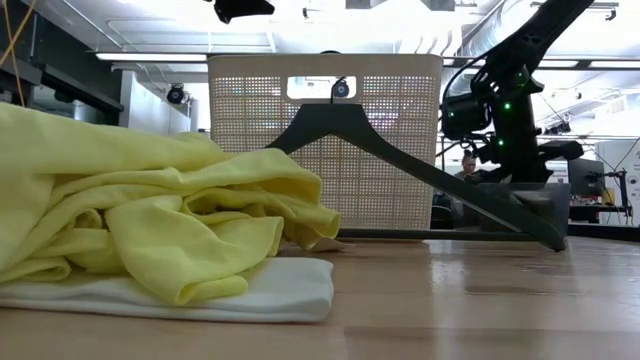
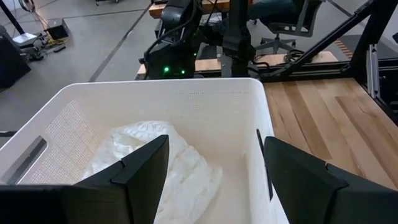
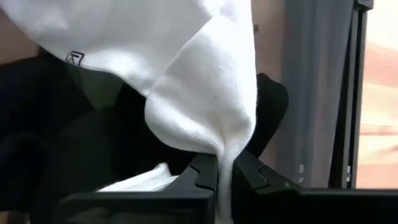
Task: Pick & Place Cloths
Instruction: Put the white sock into the black bin
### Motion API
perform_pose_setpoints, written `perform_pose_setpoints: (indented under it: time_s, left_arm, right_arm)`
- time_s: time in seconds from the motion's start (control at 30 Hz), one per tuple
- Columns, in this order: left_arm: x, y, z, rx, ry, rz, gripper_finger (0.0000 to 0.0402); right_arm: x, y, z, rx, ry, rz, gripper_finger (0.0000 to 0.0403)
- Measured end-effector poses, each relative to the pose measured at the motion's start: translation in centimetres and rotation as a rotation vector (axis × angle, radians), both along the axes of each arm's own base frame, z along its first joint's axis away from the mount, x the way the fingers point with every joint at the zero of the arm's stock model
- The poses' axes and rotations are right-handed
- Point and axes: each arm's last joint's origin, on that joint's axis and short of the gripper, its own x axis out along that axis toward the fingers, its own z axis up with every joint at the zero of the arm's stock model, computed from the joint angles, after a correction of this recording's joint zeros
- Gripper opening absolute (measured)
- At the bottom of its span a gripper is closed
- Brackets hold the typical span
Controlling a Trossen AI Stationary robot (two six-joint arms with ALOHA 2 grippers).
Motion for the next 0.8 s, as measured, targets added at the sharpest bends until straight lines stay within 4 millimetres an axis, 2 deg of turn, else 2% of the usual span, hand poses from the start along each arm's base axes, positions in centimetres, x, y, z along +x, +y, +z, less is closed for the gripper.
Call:
perform_pose_setpoints:
  time_s: [0.1, 0.43, 0.63, 0.8]
  left_arm:
    - [0.0, 0.0, -0.1, -0.003, 0.009, 0.000, 0.0259]
    - [-0.1, 0.0, -0.2, -0.006, 0.021, 0.000, 0.0259]
    - [-0.1, 0.0, -0.2, -0.008, 0.021, 0.001, 0.0259]
    - [-0.1, 0.0, -0.2, -0.008, 0.021, 0.001, 0.0259]
  right_arm:
    - [0.0, 0.0, 0.1, -0.019, 0.011, 0.002, 0.0026]
    - [-0.2, 0.0, 0.4, -0.057, 0.013, -0.023, 0.0133]
    - [-0.5, 0.2, 1.9, -0.127, -0.041, -0.030, 0.0184]
    - [-1.0, 0.8, 3.7, -0.173, -0.140, -0.032, 0.0202]
